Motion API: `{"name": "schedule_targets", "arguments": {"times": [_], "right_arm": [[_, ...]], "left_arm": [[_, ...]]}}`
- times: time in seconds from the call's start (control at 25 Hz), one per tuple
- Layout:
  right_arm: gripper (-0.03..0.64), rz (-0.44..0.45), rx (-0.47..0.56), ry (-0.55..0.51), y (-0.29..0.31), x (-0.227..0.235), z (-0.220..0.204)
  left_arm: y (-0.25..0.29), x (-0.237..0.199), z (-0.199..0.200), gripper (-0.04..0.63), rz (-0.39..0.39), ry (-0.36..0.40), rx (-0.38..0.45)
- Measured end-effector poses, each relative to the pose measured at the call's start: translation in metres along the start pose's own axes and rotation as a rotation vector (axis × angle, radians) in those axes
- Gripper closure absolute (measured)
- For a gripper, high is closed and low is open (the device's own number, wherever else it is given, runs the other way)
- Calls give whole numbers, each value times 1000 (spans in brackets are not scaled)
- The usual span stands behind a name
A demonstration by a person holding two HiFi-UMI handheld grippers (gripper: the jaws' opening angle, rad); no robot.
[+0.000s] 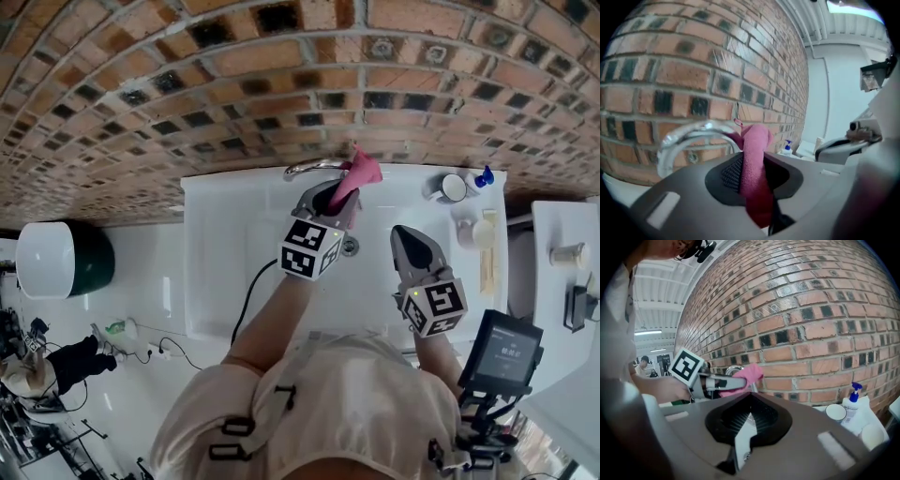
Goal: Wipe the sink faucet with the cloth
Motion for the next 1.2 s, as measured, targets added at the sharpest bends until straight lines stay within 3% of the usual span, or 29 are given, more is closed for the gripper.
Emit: {"name": "schedule_targets", "arguments": {"times": [0.2,0.36,0.48,0.68,0.84,1.2], "right_arm": [[623,49,-11,-16,5,-10,3],[623,91,-12,-39,8,-31,8],[623,105,-15,-52,11,-43,9],[623,100,-26,-66,12,-51,10],[623,76,-28,-74,10,-50,11],[623,51,-17,-58,3,-47,9]], "left_arm": [[-61,-10,37,508,138,-10,186],[-97,-41,22,508,276,-63,180],[-110,-60,-1,508,323,-124,143],[-103,-75,-30,508,330,-182,91],[-92,-80,-33,508,299,-215,110],[-81,-53,12,508,235,-120,212]]}}
Point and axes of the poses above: the fingertips, and each gripper's own axes: y forward along the fingers, x to its right, z out of its top, the point moved 10 cm from there along -y, backward along the fingers, and after that the axes turned 9 degrees about -z, right-handed, at the moved point
